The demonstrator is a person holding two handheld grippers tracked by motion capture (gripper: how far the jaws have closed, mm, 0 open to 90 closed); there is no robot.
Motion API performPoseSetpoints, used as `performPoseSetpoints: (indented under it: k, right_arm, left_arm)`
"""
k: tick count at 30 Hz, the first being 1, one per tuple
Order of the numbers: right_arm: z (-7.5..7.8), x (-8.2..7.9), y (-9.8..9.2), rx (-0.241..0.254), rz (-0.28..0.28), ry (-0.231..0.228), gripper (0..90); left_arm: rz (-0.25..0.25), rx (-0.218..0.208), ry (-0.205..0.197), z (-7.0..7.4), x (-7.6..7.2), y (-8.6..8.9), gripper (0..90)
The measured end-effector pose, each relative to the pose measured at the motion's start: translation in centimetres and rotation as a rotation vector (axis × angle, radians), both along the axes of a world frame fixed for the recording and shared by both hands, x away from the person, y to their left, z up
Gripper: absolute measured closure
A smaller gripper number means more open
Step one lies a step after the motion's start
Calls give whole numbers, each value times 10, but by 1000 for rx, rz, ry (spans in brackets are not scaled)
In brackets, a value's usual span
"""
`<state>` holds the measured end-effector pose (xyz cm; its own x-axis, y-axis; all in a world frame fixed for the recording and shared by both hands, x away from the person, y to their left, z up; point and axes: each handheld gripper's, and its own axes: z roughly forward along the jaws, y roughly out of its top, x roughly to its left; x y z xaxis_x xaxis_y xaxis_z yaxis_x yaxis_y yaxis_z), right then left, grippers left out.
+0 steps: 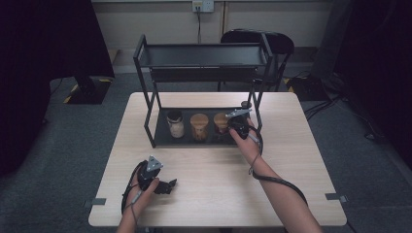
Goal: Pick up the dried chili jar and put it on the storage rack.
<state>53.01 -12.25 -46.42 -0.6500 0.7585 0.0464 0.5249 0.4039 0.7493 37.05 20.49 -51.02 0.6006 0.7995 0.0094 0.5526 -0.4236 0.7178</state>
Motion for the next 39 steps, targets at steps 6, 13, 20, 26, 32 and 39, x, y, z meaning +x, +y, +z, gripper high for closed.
performPoseSetpoints:
  k: [6, 13, 20, 26, 32, 39]
  right_arm:
    - [3, -8, -4, 14, 2, -7, 24]
    - [7, -18, -9, 22, 20, -8, 26]
    - [11, -30, -12, 32, 41, -19, 26]
    - [12, -42, -14, 41, 71, -13, 27]
    - [10, -52, -18, 52, 96, -6, 28]
    - [10, -62, -23, 52, 109, -12, 27]
  left_arm:
    - [0, 0, 0, 0, 0, 0, 2]
    - [0, 0, 0, 0, 0, 0, 2]
    - [0, 0, 0, 0, 0, 0, 2]
    - [0, 0, 0, 0, 0, 0, 2]
    - [0, 0, 0, 0, 0, 0, 2]
    - [0, 0, 0, 0, 0, 0, 2]
